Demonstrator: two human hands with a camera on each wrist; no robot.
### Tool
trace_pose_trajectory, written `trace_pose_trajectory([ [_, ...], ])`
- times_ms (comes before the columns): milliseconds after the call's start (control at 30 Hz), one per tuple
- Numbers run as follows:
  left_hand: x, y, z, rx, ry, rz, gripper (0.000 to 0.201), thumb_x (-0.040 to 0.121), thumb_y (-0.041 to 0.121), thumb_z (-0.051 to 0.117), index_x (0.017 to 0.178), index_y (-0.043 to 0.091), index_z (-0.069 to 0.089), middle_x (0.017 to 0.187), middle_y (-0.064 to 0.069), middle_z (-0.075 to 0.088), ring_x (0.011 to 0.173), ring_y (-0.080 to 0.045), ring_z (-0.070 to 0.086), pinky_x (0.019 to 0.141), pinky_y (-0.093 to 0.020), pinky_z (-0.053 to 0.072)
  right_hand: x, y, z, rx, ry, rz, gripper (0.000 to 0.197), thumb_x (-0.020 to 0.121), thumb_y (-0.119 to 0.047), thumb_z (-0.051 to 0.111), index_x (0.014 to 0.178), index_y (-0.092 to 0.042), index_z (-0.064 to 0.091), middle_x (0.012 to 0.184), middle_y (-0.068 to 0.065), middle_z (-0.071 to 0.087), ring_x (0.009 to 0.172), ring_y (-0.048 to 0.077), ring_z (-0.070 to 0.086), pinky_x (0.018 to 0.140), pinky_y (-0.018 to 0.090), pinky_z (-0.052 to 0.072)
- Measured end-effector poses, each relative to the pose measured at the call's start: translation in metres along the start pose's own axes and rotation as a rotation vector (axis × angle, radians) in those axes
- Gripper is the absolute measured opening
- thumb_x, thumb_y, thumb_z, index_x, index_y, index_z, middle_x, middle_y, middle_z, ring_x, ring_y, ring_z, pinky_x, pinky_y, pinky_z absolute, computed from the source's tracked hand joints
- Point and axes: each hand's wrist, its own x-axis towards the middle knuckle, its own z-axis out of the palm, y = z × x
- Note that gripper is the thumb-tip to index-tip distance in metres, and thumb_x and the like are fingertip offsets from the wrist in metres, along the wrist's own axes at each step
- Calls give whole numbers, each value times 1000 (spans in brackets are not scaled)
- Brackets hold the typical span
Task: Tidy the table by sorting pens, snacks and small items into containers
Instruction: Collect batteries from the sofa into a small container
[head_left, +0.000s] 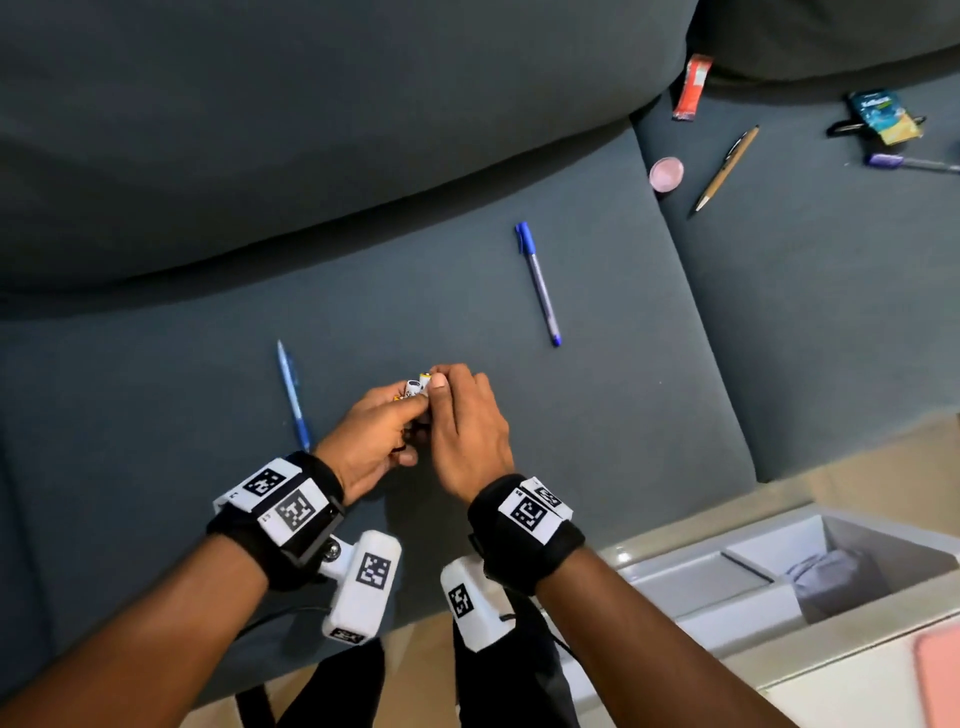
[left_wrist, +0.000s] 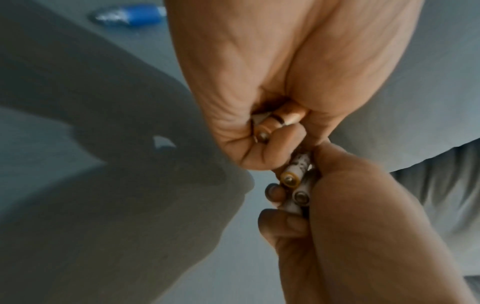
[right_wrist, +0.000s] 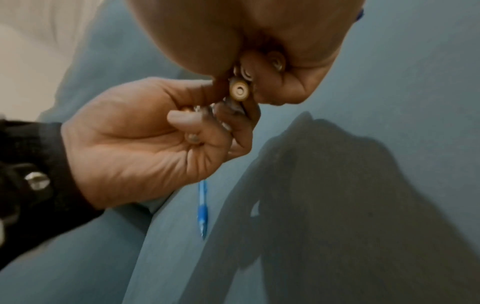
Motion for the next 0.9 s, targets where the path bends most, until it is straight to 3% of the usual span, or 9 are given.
trace_pose_trajectory([
  [100,-26,-15,-22,-51,42,7,23,99,17,46,101,21,68,73,0,58,62,-10,52,50,-21,33,-26,-15,28,-37,27,-22,27,105,-38,32,113,-25,54,100,0,48,88,22,58,83,32,44],
  [233,-60,-31,-48,-124,46,31,21,99,18,46,103,22,66,80,2,68,70,-10,62,60,-25,44,-56,-28,67,-60,89,-48,26,104,-37,33,111,-24,55,99,0,44,83,20,57,79,32,44],
  [367,-89,-58,-83,-138,23,16,23,100,23,45,111,19,65,83,-1,66,73,-11,58,60,-24,43,-88,-35,109,-30,142,-77,29,104,-35,34,106,-19,57,95,0,44,81,20,54,78,31,43],
  [467,-105,-77,-104,-208,19,-14,22,101,21,43,105,17,64,69,3,64,59,-6,57,50,-17,45,-112,-34,134,-20,134,-111,43,101,-45,24,102,-16,56,91,-1,44,81,17,50,77,31,42],
  [567,-114,-95,-115,-322,25,-60,27,100,35,46,96,18,67,74,1,62,67,-7,56,59,-21,46,-130,-30,148,-73,112,-124,49,99,-50,21,107,-18,58,96,3,49,86,21,51,82,36,43],
  [667,-124,-112,-121,-404,72,-83,39,97,46,47,86,18,71,68,6,62,58,-2,60,57,-16,50,-150,-26,158,-198,88,-161,49,99,-48,22,113,-19,59,102,5,52,89,26,50,83,38,41],
  [767,-139,-130,-123,-436,8,-85,46,98,52,38,101,16,67,93,-1,71,87,-11,69,78,-24,57,-175,-20,166,-284,59,-190,55,99,-52,19,119,-20,58,105,5,53,91,27,48,85,39,41],
  [900,-160,-148,-122,-494,-58,-125,53,97,57,33,95,14,64,85,-3,70,79,-14,70,74,-25,57,-203,-13,169,-369,11,-162,61,92,-66,21,124,-26,53,110,3,52,96,28,49,75,39,44],
])
